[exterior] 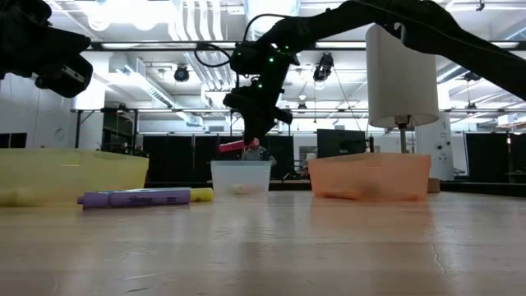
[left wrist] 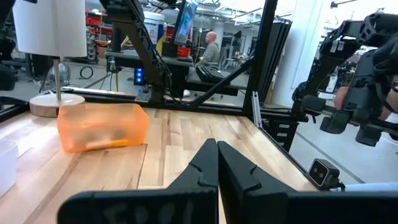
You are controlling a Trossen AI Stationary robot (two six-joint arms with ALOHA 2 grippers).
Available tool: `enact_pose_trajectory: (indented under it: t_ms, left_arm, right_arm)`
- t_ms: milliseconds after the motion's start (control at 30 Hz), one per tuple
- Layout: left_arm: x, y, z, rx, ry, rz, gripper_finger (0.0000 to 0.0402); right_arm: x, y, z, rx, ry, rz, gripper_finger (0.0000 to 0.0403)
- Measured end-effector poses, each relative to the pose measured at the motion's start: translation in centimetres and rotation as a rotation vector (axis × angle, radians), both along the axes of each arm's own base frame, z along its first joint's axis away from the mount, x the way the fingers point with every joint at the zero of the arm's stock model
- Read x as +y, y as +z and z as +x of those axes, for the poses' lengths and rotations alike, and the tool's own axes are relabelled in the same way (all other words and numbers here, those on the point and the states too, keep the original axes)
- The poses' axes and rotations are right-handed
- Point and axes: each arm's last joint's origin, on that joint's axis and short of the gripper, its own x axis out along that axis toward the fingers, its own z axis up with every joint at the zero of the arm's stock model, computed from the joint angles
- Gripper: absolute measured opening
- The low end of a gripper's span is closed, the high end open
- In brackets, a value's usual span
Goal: Pick & Place Markers
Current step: Put the red highlighter into the transparent bin, then adjust the highlighters
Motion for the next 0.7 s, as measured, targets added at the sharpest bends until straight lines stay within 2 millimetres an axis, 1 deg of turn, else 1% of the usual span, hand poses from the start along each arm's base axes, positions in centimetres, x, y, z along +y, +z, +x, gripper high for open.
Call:
enact_pose_trajectory:
  t_ms: [100,167,467,600,700]
  left_arm:
    - [0.0,0.0,0.0,0.000,-0.001,0.000,0.0000]
    - [0.0,0.0,0.0,0.000,-0.001,0.000,0.0000]
    - [0.0,0.0,0.0,0.000,0.000,0.000,0.0000]
    - [0.0,0.0,0.0,0.000,0.000,0.000,0.0000]
    - [0.0,0.0,0.0,0.000,-0.001,0.000,0.0000]
  right_arm:
    - [-0.1,-0.4,-0.1,0.009,-0.016,0.009,0.0070]
    - [-0.1,-0.7,-0.2,0.021,-0.021,0.009,0.0079]
    - [0.0,-1.0,-0.2,0.045,-0.036,-0.027,0.0156]
    - [1.1,-1.0,0.3,0.031,0.019,0.012,0.0174]
    - [2.9,-1.0,1.1,-0.003,0.090,0.068,0.0176]
